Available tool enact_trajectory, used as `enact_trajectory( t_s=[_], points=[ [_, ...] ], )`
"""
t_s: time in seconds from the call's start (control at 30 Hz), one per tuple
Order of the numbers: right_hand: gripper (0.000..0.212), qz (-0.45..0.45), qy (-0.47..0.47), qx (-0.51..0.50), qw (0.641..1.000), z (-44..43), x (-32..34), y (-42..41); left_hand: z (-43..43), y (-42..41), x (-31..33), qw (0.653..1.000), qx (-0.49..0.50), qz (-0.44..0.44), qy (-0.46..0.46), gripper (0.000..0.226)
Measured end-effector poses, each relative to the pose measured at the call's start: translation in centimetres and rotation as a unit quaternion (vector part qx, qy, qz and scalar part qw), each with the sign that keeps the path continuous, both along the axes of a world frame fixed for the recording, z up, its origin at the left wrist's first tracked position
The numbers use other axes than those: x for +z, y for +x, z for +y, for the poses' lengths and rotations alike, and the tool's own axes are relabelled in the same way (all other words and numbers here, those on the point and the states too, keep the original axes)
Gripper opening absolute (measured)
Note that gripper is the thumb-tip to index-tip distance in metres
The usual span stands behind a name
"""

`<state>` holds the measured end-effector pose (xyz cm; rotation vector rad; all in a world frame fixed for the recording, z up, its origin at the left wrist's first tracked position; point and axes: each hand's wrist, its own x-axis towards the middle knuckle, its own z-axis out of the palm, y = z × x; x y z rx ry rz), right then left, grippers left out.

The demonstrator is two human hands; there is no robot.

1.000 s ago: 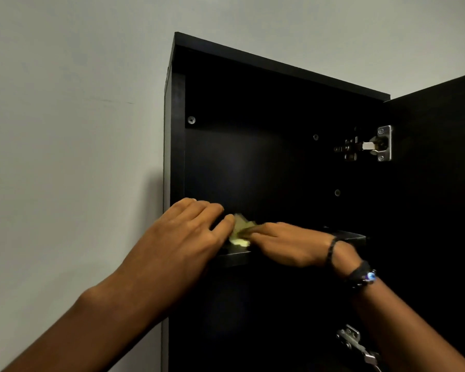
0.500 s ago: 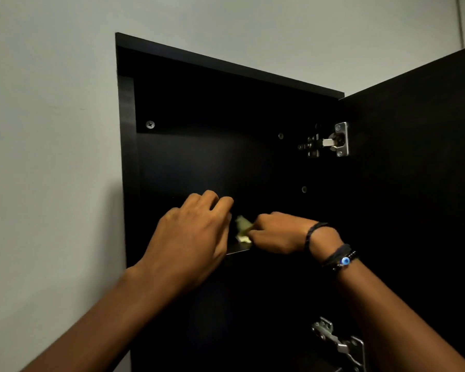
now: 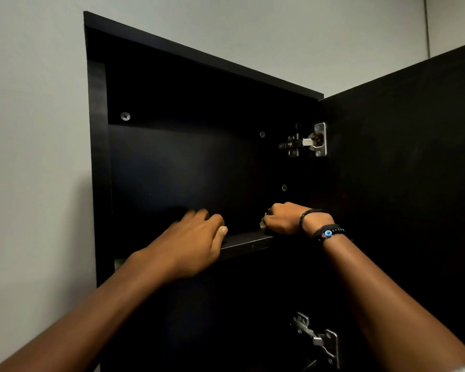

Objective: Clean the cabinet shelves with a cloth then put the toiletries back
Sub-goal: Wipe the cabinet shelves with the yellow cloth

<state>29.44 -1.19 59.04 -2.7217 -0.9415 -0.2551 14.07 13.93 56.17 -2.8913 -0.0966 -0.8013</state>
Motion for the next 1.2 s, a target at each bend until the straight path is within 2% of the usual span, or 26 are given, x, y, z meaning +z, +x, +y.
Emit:
enact_trajectory(
  t_s=[0.1, 0.33, 0.5, 0.67, 0.73, 0.87, 0.93, 1.0, 1.07, 1.13, 1.2],
  points=[
    [0.022, 0.009, -0.003, 0.001, 1.0, -0.3, 0.4, -0.7, 0.0, 0.1, 0.0, 1.0, 0.004, 0.007, -0.014, 0.032],
    [0.014, -0.03, 0.015, 0.041, 0.999, -3.4, 0.5, -3.2, 0.2, 0.2, 0.0, 0.999, -0.011, 0.015, -0.034, 0.031],
    [0.034, -0.043, -0.013, -0.013, 0.999, -3.8, 0.9, -2.6, 0.0, 0.1, 0.0, 0.999, -0.011, 0.017, -0.037, 0.03],
    [0.035, -0.038, 0.021, 0.011, 0.999, -1.6, 0.4, -2.9, -0.2, -1.0, 0.2, 0.996, -0.052, -0.07, -0.014, 0.028],
    [0.032, -0.038, 0.027, 0.069, 0.997, -0.6, -0.1, -4.0, -0.1, -2.1, 0.4, 0.993, -0.049, -0.108, 0.025, 0.031],
    [0.039, -0.004, 0.045, 0.184, 0.982, -0.7, -0.4, -6.3, 0.4, -4.8, 1.3, 0.966, 0.034, -0.135, 0.217, 0.035],
    [0.032, -0.022, 0.038, 0.169, 0.985, -1.7, -0.1, -5.2, 0.7, -6.6, 2.0, 0.938, 0.067, -0.144, 0.308, 0.043],
    [0.025, -0.039, 0.024, 0.088, 0.995, -2.7, 0.4, -3.0, 1.3, -8.1, 2.6, 0.918, 0.092, -0.162, 0.351, 0.046],
    [0.032, -0.038, 0.009, 0.015, 0.999, -2.6, 0.5, -1.9, 1.7, -9.5, 3.1, 0.905, 0.113, -0.164, 0.376, 0.042],
    [0.034, -0.038, 0.0, 0.007, 0.999, -1.2, 0.4, -2.2, 2.0, -10.4, 3.2, 0.898, 0.109, -0.164, 0.393, 0.036],
    [0.033, -0.046, 0.009, 0.046, 0.998, 1.2, 0.3, -3.9, 2.6, -11.1, 2.9, 0.891, 0.111, -0.164, 0.408, 0.032]
  ],
)
